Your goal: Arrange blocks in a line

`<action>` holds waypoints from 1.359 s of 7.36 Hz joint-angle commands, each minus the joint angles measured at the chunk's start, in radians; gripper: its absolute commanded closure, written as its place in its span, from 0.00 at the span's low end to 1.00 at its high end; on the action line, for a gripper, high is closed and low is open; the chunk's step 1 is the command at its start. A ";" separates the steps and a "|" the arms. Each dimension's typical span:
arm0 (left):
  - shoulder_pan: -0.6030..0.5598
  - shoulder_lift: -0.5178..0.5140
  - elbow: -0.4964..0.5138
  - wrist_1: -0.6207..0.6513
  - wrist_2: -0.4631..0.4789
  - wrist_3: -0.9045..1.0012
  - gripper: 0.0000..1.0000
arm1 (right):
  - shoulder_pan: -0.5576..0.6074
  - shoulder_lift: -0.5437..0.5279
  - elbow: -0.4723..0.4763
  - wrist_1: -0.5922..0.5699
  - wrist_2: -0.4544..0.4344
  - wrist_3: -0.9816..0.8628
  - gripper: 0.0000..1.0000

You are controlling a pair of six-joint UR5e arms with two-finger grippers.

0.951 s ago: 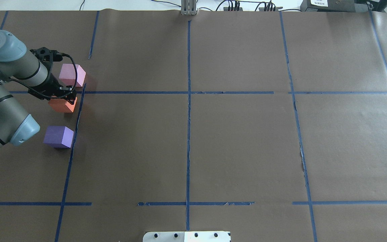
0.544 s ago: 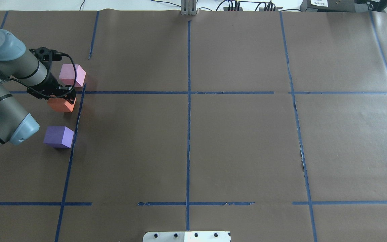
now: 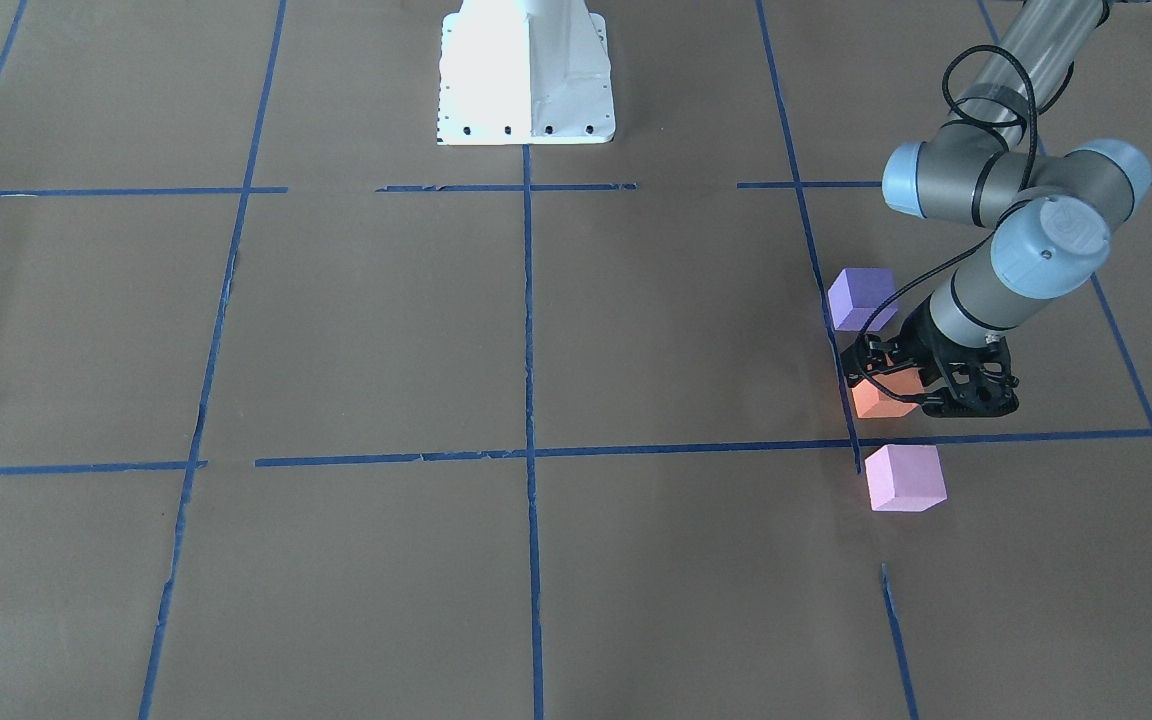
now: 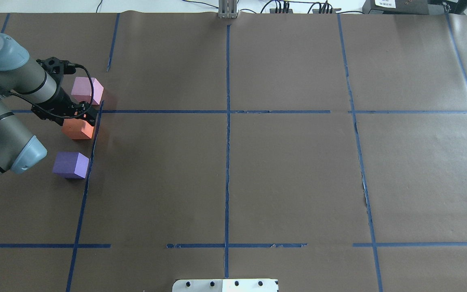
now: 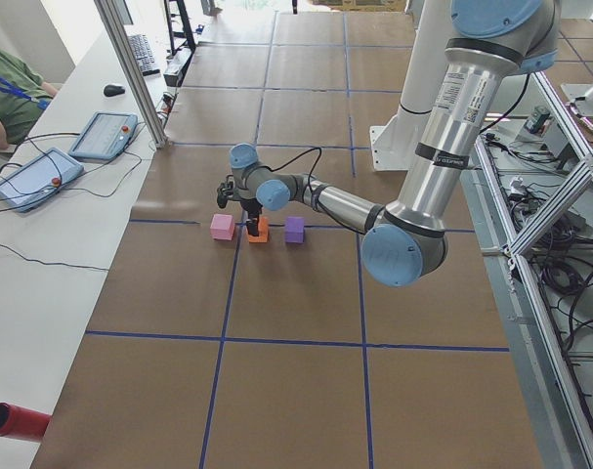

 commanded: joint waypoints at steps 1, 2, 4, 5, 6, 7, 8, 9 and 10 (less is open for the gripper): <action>-0.072 -0.001 -0.092 0.051 0.002 0.005 0.00 | 0.000 0.000 0.000 0.000 0.000 0.000 0.00; -0.124 -0.010 -0.161 0.135 0.005 0.060 0.00 | 0.000 0.000 0.000 0.000 0.000 0.000 0.00; -0.225 -0.007 -0.267 0.241 0.013 0.263 0.00 | -0.001 0.000 0.000 0.000 0.000 0.000 0.00; -0.325 -0.004 -0.278 0.283 0.013 0.414 0.00 | 0.000 0.000 0.000 0.000 0.000 0.000 0.00; -0.379 0.016 -0.263 0.288 0.011 0.595 0.00 | 0.000 0.000 0.000 0.000 0.000 0.000 0.00; -0.460 0.096 -0.237 0.277 -0.001 0.770 0.00 | 0.000 0.000 0.000 0.000 0.000 0.000 0.00; -0.524 0.144 -0.196 0.277 -0.001 0.892 0.00 | -0.001 0.000 0.000 0.000 0.000 0.000 0.00; -0.592 0.173 -0.129 0.278 -0.003 0.975 0.00 | 0.000 0.000 -0.002 0.000 0.000 0.000 0.00; -0.611 0.198 -0.048 0.277 -0.047 1.044 0.00 | 0.000 0.000 0.000 0.000 0.000 0.000 0.00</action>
